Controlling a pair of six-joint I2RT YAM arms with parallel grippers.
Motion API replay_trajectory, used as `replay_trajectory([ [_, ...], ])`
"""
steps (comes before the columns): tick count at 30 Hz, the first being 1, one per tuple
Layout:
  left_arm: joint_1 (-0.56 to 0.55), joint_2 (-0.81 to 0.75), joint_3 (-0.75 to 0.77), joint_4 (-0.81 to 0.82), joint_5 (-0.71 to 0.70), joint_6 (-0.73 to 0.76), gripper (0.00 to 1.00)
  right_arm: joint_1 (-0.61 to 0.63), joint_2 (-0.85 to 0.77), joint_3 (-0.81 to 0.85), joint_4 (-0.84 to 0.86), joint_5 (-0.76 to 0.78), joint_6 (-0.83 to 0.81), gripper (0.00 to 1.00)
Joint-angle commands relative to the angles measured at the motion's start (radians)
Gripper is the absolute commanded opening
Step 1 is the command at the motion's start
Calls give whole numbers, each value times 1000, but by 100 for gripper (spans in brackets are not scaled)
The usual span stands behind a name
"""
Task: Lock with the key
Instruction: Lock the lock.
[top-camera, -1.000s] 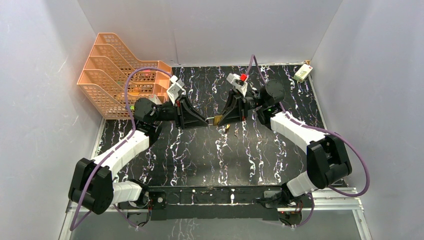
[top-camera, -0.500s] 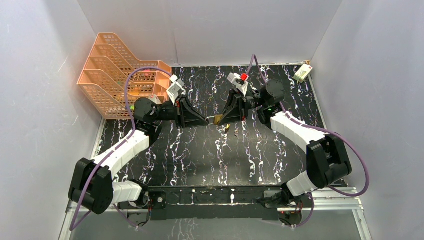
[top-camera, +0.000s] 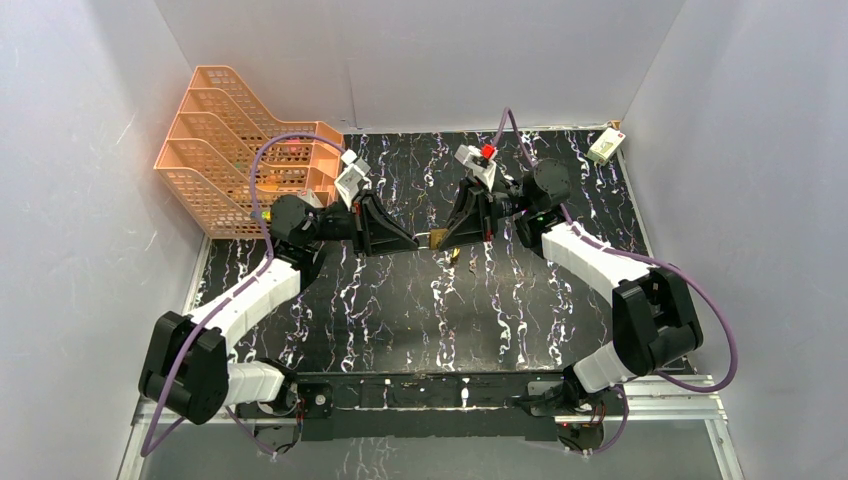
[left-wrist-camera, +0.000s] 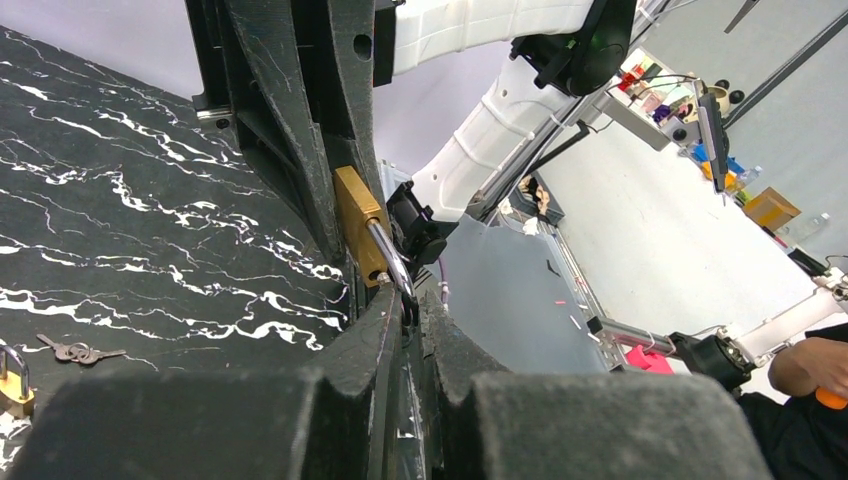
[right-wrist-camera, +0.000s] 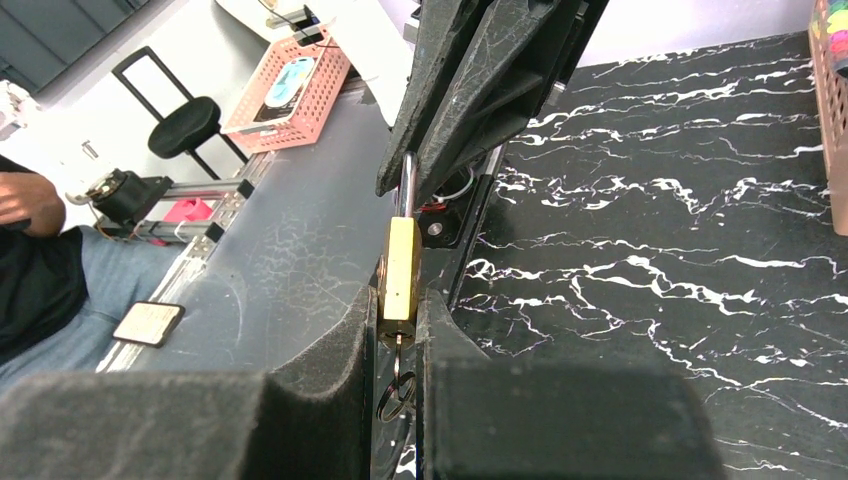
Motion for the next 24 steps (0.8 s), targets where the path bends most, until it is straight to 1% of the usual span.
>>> replay_trajectory([
  [1,-9,20,12,23,-7,36,0,7,-11,52,105,-1,52,0],
  [13,-13,43,24,23,-26,41,0,9,-3,41,96,31,58,0],
  [24,-44,66,39,23,-45,31,0,10,15,32,96,55,33,0],
])
